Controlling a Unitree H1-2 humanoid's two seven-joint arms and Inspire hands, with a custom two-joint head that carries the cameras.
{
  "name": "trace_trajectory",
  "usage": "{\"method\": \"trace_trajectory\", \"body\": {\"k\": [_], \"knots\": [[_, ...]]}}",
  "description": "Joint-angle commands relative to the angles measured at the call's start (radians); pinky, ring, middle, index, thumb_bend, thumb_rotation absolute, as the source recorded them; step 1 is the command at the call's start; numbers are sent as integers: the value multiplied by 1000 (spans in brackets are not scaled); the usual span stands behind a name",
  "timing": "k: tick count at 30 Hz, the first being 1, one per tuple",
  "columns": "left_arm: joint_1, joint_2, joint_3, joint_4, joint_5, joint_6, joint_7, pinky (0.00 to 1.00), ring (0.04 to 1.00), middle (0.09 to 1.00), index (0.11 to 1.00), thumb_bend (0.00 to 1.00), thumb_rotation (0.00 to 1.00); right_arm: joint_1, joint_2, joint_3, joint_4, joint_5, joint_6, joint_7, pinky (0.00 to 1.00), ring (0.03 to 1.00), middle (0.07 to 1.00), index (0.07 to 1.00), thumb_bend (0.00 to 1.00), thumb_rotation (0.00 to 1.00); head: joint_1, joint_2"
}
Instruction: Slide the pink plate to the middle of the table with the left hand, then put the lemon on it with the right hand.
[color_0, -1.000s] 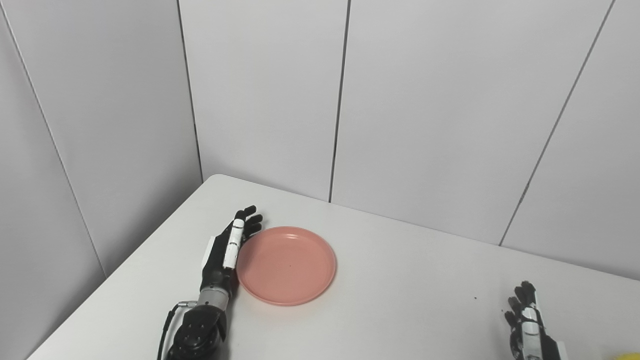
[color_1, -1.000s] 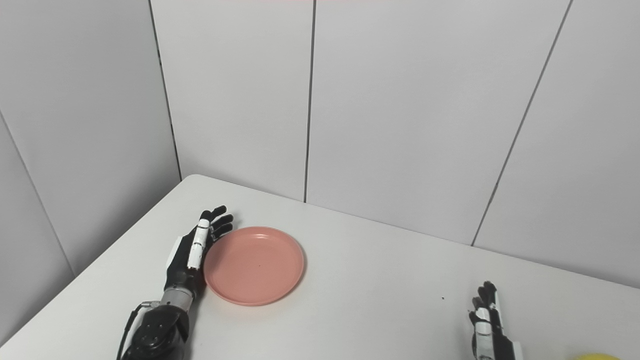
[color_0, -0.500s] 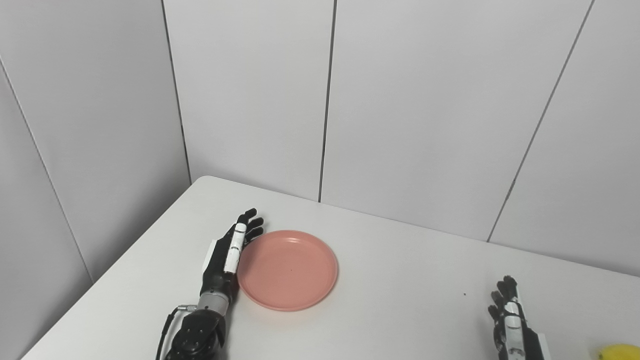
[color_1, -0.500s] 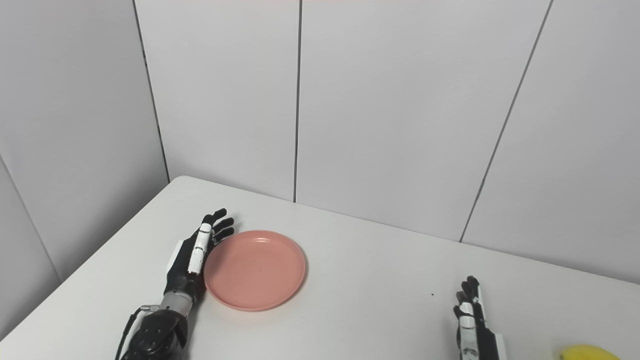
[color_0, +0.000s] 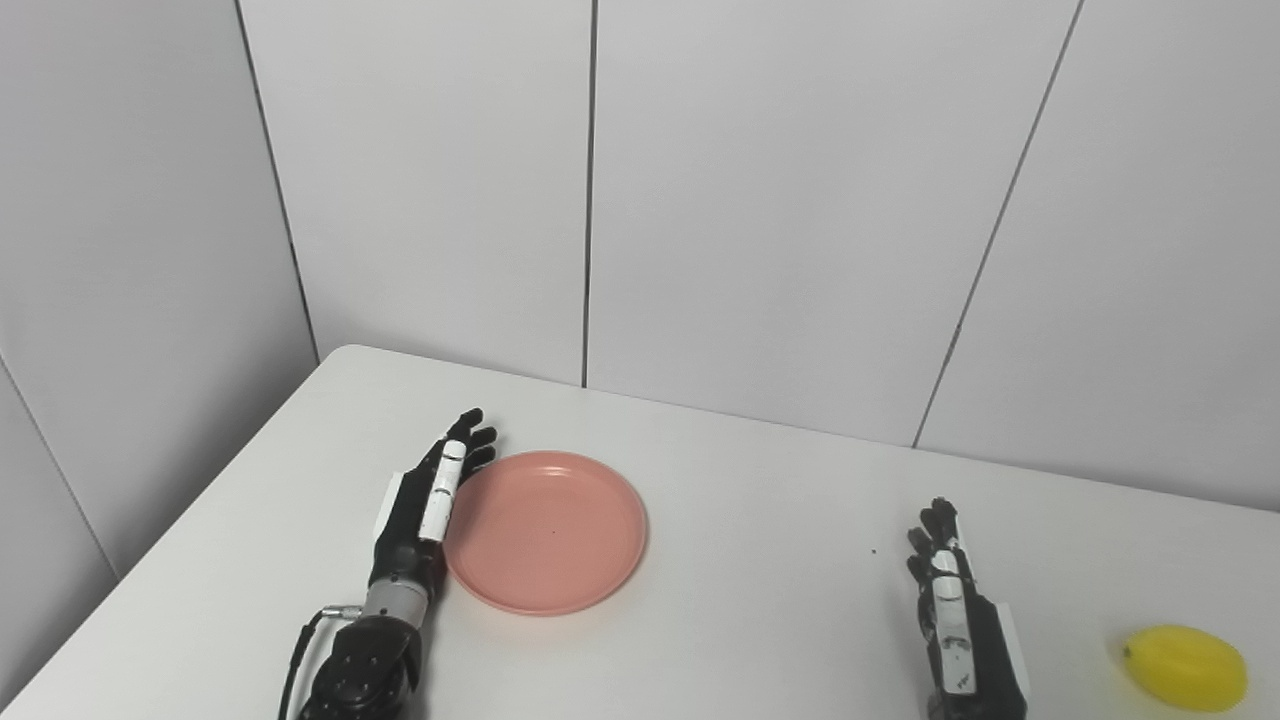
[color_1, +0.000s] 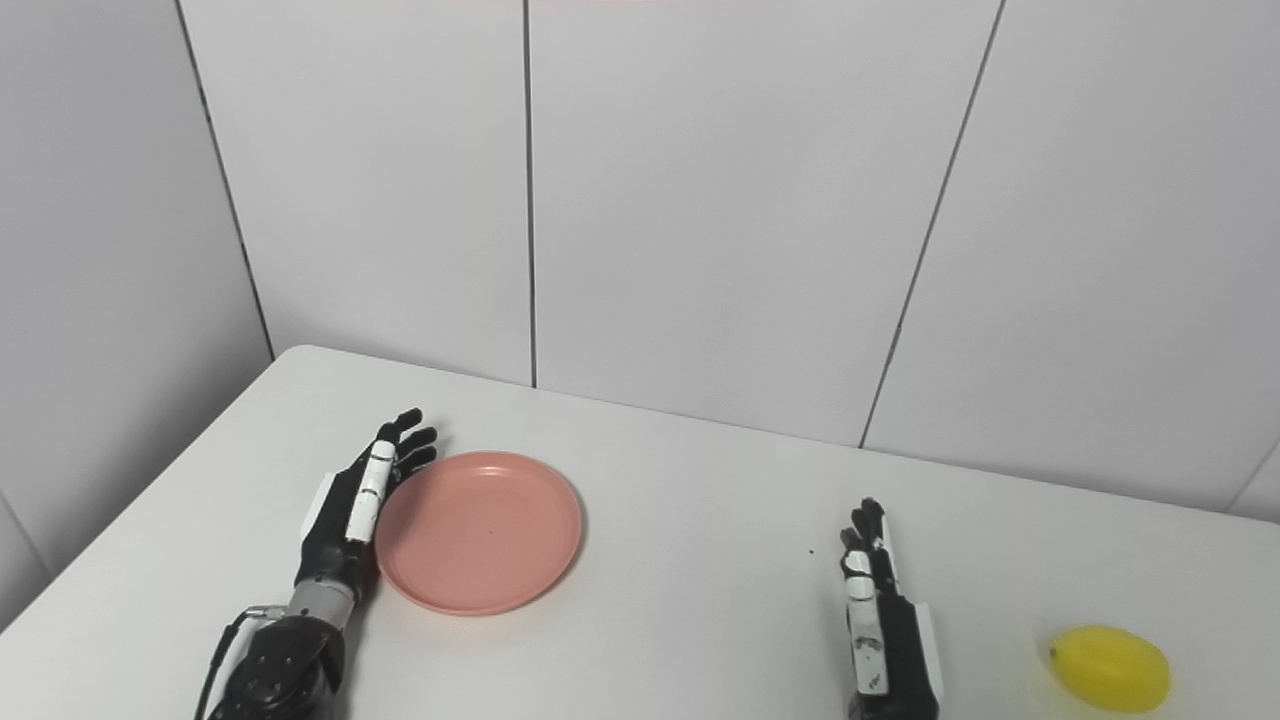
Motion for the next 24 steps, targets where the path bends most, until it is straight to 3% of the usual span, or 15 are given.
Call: {"method": "trace_trajectory", "body": {"k": [1, 13, 24], "knots": [[-29, -50, -42, 3, -22, 2, -65, 870, 857, 859, 854, 628, 1000, -31, 11, 1, -8, -7, -47, -8, 1000, 968, 981, 989, 692, 1000, 1, 0], [-42, -123, -66, -12, -32, 27, -66, 877, 875, 858, 845, 663, 1000, -41, 18, 7, 9, -39, -66, -27, 1000, 970, 970, 975, 699, 1000, -74, 20], [-43, -179, -86, -13, -25, 13, -89, 889, 873, 858, 852, 605, 1000, -46, 30, 15, 21, -70, -55, -50, 1000, 971, 961, 969, 726, 1000, -144, 13]]}}
